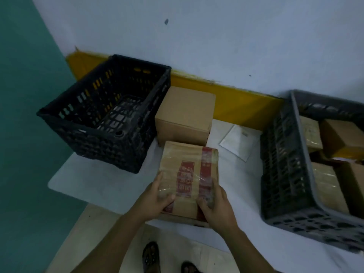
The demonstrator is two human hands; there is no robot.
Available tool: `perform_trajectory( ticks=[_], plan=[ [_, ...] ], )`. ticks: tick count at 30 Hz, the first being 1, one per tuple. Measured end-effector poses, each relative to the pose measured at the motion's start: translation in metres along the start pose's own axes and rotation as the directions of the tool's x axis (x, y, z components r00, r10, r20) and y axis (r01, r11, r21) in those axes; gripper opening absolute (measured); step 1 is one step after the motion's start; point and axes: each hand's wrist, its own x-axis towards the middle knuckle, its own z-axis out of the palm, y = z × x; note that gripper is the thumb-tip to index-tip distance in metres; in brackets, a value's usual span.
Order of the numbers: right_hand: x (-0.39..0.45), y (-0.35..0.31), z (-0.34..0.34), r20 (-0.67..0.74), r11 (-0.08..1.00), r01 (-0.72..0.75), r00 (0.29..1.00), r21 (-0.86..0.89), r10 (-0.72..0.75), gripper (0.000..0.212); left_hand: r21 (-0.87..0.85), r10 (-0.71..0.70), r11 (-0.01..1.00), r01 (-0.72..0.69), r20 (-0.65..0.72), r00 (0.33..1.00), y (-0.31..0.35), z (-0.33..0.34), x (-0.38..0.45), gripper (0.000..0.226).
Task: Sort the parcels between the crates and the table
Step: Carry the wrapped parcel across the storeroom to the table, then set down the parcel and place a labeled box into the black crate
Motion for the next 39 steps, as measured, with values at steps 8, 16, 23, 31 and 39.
perform_trajectory(
  ticks=[8,16,23,31,39],
  plan=[
    [0.001,0.0,0.02,-0.069,0.978,-0.17,0.982,0.121,0.179,0.106,0.124,0.018,0.992,-0.032,0.112,0.994,-0.026,-0.021,0.026,0.094],
    [-0.007,-0.011,0.011,0.014,0.901,-0.323,0.943,0.289,0.334,0.075,0.096,0.029,0.995,-0.035,0.055,0.998,-0.028,-0.015,0.034,0.101],
    [-0.028,-0.052,-0.022,-0.379,0.797,-0.113,0.834,0.594,0.4,0.052,-0.134,0.0,0.991,0.021,0.157,0.988,-0.024,-0.013,0.043,0.113],
    [-0.024,-0.068,-0.003,-0.437,0.986,0.033,0.899,0.163,0.042,0.056,-0.117,-0.012,0.993,0.009,-0.024,1.0,0.034,-0.034,0.033,0.046],
    [-0.028,-0.09,0.001,-0.194,0.848,-0.09,0.956,0.522,0.222,0.043,-0.32,0.028,0.947,0.008,0.109,0.994,0.078,-0.039,0.016,0.043]
  ],
)
